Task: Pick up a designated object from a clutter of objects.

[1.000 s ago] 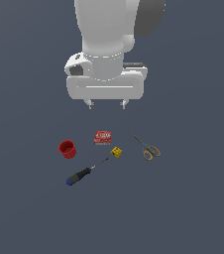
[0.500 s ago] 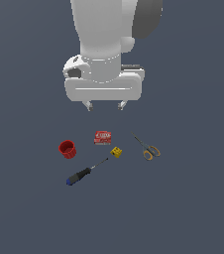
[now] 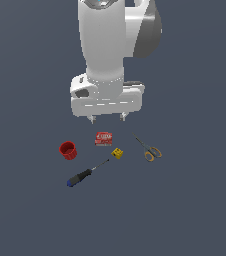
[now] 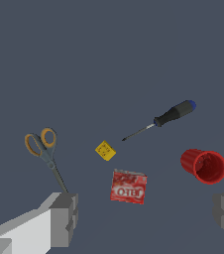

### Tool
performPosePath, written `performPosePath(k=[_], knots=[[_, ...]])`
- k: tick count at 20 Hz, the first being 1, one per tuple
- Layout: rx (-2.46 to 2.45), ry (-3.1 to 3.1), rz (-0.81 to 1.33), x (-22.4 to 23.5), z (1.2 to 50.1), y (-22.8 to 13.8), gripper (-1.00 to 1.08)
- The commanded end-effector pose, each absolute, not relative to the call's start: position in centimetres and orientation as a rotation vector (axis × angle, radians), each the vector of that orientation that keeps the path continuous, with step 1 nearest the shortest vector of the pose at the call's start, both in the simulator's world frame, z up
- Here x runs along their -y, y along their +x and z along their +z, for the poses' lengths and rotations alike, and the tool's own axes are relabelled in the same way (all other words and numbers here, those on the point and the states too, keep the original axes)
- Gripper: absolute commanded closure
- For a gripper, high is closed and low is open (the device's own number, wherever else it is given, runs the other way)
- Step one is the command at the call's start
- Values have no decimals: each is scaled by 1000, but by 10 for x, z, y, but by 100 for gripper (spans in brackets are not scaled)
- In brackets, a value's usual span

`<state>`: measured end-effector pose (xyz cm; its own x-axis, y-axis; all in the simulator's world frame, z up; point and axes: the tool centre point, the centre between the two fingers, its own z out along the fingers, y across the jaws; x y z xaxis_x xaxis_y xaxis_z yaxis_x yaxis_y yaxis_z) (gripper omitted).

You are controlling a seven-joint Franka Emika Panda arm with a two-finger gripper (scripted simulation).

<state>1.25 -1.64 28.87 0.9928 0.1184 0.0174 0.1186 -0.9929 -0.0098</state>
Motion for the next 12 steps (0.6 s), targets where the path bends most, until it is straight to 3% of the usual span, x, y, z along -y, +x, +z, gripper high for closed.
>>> performPosePath(k=[1,12], knots=[[271,-3124,-23,15,272,15,-92],[767,-3056,-8,2,180,17,-92]])
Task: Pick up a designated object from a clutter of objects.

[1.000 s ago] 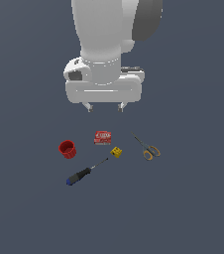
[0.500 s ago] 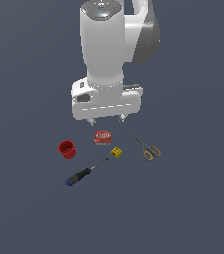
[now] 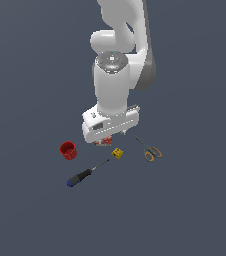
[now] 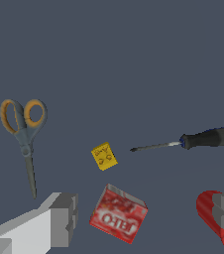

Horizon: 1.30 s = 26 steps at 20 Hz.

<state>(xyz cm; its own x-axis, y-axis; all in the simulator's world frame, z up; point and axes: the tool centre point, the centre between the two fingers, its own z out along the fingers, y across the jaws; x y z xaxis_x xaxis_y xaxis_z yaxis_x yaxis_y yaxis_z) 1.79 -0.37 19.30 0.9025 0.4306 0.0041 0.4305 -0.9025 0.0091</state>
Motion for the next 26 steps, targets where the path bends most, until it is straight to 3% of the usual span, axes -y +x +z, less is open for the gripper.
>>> performPosePath(k=[1,13,26], knots=[[-808,3026,7,0,171,16,-92],[-1242,2881,0,-15,92,2,-92],[-1347,2838,-1,-20,72,-4,-92]])
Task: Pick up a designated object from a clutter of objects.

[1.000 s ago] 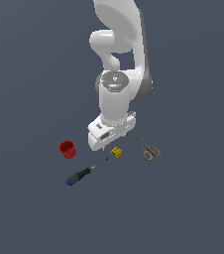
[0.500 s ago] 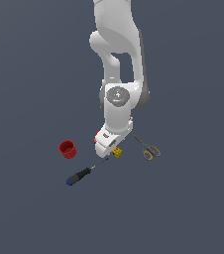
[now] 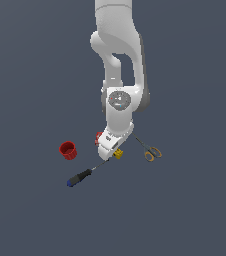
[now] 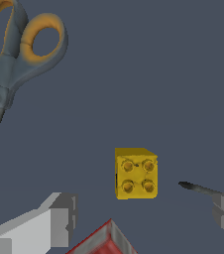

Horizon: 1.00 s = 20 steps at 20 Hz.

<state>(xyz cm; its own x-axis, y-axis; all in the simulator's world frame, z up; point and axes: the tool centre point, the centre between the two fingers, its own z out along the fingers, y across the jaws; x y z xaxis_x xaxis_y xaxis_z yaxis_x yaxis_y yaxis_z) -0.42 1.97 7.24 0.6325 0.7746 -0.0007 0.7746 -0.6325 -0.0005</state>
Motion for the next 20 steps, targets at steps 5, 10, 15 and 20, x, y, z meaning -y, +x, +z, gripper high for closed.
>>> performPosePath(k=[5,10,15,20], knots=[[1349,-2837,1,-20,58,-5,-92],[1352,-2836,0,-20,35,-5,-92],[1354,-2835,0,-20,23,-5,-92],[1354,-2835,0,-20,22,-5,108]])
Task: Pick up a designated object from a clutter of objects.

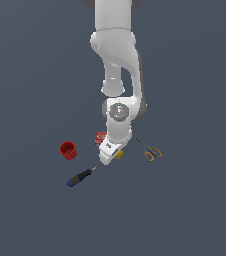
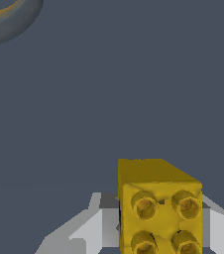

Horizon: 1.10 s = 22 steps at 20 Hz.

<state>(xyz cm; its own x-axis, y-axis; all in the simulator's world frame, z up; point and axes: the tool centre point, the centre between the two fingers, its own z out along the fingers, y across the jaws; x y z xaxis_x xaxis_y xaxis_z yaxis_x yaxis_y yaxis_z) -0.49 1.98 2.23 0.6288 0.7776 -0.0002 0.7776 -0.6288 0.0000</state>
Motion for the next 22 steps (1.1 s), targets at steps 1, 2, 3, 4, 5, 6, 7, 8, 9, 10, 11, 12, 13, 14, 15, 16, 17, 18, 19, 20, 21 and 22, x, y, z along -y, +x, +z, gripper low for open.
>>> performPosePath(k=[1,2,3,4,5,6,7,8,9,10,11,12,13,14,15,16,17,18,19,20,21,22], knots=[[-1354,2835,0,-20,22,-5,108],[-1354,2835,0,-20,22,-5,108],[-1354,2835,0,-20,22,-5,108],[-1354,2835,0,-20,22,-5,108],[-1354,2835,0,-20,22,-5,108],[-1354,2835,0,-20,22,-5,108],[-1354,2835,0,-20,22,-5,108],[-1353,2835,0,-20,22,-5,108],[-1353,2835,0,-19,22,-5,108],[-1353,2835,0,-19,23,-4,108],[-1353,2835,0,-18,25,-4,108],[-1353,2835,0,-17,27,-4,108],[-1353,2835,0,-16,29,-3,108],[-1353,2835,0,-14,32,-3,108],[-1353,2835,0,-12,36,-2,108],[-1353,2835,0,-9,40,-1,108],[-1353,2835,0,-6,45,-1,108],[-1353,2835,0,-3,50,0,108],[-1353,2835,0,0,56,1,108],[-1353,2835,0,4,62,3,108],[-1353,2835,0,7,69,4,108],[-1353,2835,0,12,76,5,108]])
